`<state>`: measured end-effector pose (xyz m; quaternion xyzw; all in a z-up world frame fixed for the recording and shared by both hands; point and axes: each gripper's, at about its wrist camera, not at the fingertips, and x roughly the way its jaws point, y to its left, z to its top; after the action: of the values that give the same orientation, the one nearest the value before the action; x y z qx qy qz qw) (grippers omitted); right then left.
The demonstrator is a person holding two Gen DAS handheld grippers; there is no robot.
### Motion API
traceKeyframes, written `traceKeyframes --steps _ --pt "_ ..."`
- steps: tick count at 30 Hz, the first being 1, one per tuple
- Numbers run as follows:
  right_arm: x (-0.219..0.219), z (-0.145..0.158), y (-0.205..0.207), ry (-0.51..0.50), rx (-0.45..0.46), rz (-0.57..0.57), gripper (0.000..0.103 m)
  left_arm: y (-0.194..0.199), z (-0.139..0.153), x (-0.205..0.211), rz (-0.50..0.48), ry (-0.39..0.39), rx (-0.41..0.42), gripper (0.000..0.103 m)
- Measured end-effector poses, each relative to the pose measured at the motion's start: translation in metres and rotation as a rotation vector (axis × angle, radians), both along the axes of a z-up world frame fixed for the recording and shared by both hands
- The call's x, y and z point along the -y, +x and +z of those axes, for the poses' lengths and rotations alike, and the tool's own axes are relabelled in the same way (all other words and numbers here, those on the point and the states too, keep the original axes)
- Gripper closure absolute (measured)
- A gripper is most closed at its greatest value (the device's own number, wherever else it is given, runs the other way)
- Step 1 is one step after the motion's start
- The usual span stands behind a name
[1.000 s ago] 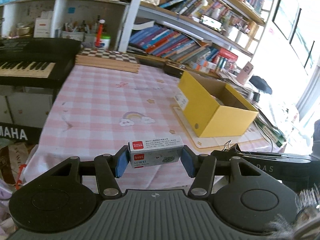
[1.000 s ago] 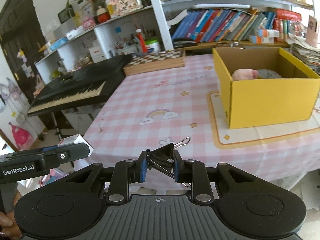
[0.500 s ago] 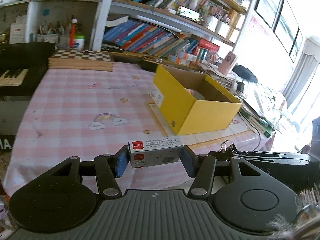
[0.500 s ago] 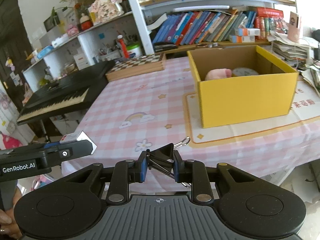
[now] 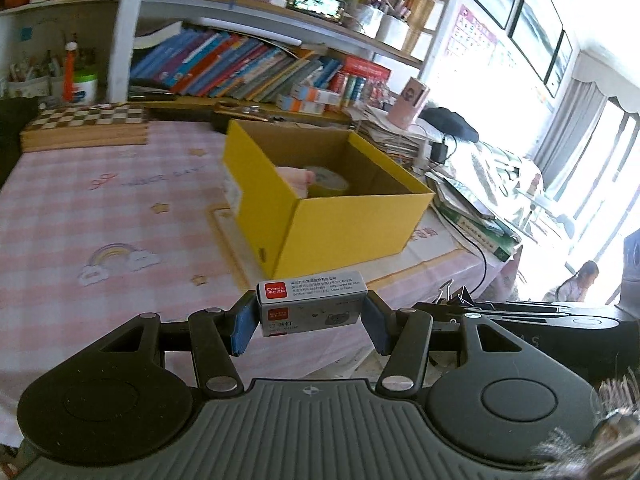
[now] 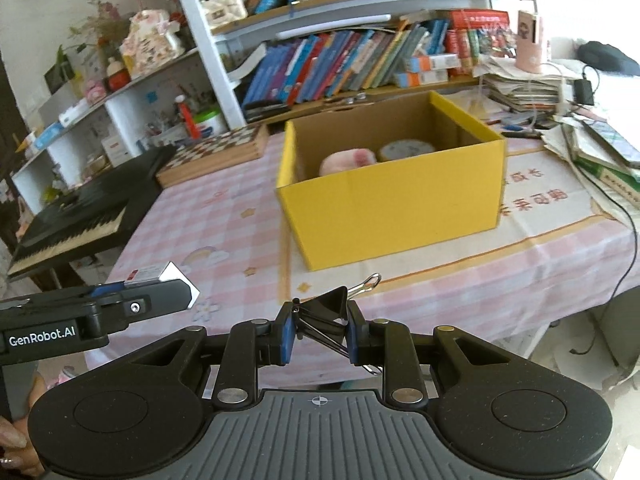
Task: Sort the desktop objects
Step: 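Carry the stapler box and binder clip to the yellow box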
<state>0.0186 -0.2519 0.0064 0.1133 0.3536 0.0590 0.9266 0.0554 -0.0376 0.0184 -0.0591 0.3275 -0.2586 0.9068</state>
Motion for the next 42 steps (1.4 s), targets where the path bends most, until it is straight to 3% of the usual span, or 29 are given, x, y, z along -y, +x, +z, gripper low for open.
traceKeyframes --steps 12,29,38,42 --pt "0.054 -0.003 0.027 0.002 -0.019 0.011 0.078 0.021 0.000 0.058 0.001 0.018 -0.001 0.050" --pt "0.114 0.016 0.103 -0.017 0.080 0.133 0.078 0.074 0.023 0.121 0.080 0.056 0.138 0.050" --pt "0.113 0.030 0.164 -0.024 0.150 0.223 0.078 0.129 0.015 0.145 0.113 0.161 0.155 0.050" --pt "0.103 0.025 0.196 -0.052 0.134 0.280 0.078 0.152 0.003 0.157 0.096 0.222 0.129 0.050"
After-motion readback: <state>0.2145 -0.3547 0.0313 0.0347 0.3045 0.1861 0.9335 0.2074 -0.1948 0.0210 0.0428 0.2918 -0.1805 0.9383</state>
